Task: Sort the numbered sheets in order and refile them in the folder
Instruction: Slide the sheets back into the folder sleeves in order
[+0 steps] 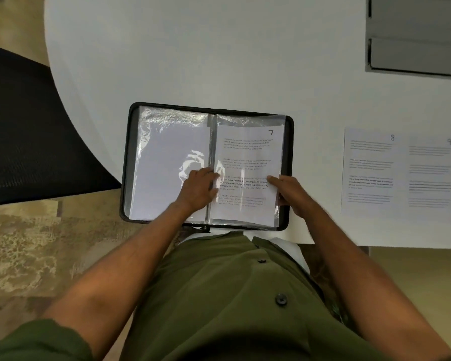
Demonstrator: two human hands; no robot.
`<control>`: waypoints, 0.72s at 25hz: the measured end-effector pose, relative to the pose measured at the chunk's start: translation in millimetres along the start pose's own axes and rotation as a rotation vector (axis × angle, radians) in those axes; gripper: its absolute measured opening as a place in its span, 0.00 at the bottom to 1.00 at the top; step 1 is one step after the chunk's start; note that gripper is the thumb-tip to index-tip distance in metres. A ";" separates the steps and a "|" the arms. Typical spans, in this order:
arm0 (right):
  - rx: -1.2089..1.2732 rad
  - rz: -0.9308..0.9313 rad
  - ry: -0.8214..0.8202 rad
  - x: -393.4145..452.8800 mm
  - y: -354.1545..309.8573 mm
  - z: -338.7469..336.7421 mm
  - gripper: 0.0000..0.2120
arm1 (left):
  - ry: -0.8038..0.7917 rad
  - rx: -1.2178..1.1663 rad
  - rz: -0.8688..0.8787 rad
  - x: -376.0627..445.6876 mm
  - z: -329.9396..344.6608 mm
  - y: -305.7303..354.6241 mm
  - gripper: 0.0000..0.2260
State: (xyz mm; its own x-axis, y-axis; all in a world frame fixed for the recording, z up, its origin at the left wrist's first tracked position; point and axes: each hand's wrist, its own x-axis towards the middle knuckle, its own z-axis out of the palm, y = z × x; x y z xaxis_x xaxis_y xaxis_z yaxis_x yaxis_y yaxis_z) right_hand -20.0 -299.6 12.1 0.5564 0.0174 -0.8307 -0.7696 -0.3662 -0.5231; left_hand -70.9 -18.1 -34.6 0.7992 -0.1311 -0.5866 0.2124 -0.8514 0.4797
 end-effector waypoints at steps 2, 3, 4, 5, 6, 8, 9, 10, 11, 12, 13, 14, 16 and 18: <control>0.051 0.000 -0.028 -6.9 -4.5 4.8 0.13 | -0.004 -0.201 -0.063 -2.1 -4.9 2.6 0.20; 0.092 -0.011 -0.045 -9.7 -7.5 9.6 0.15 | -0.007 -0.323 -0.108 -5.6 -10.4 5.2 0.19; 0.151 -0.022 -0.067 -12.9 -12.0 16.1 0.16 | -0.011 -0.447 -0.151 -9.1 -16.0 7.3 0.18; 0.204 -0.035 -0.097 -16.4 -17.3 24.2 0.16 | -0.019 -0.562 -0.189 -14.0 -22.2 10.3 0.18; 0.232 -0.053 -0.135 -18.9 -22.0 33.7 0.16 | -0.034 -0.671 -0.213 -19.4 -28.3 13.3 0.18; 0.239 -0.089 -0.238 -25.0 -32.5 58.3 0.15 | -0.084 -0.836 -0.249 -27.9 -38.1 15.5 0.18; 0.233 -0.104 -0.286 -28.4 -37.8 71.9 0.14 | -0.096 -0.891 -0.259 -30.9 -41.4 13.7 0.19; 0.216 -0.122 -0.321 -29.9 -41.9 85.8 0.13 | -0.090 -0.939 -0.266 -34.1 -44.4 10.7 0.21; 0.198 -0.140 -0.353 -31.0 -45.6 98.9 0.12 | -0.079 -0.981 -0.268 -35.9 -45.3 5.3 0.24; 0.172 -0.154 -0.378 -30.2 -48.3 110.5 0.14 | -0.066 -1.019 -0.266 -37.8 -45.9 -0.5 0.25; 0.145 -0.167 -0.404 -29.0 -50.3 122.8 0.16 | -0.047 -1.053 -0.267 -40.6 -46.4 -7.7 0.25; 0.120 -0.176 -0.425 -26.1 -51.0 133.2 0.18 | -0.025 -1.079 -0.276 -43.5 -48.3 -13.3 0.24; 0.087 -0.174 -0.446 -23.6 -54.5 150.5 0.22 | 0.002 -1.122 -0.301 -48.2 -51.8 -25.7 0.22; 0.049 -0.168 -0.448 -19.7 -56.1 163.8 0.20 | 0.023 -1.145 -0.320 -52.7 -53.9 -37.1 0.24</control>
State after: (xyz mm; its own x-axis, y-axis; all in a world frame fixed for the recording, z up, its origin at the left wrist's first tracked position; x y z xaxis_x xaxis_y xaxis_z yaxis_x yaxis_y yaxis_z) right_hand -39.2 -127.0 26.6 0.4931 0.4754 -0.7286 -0.7003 -0.2801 -0.6567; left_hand -90.6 47.8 13.7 0.6262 0.0240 -0.7793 0.7734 0.1072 0.6248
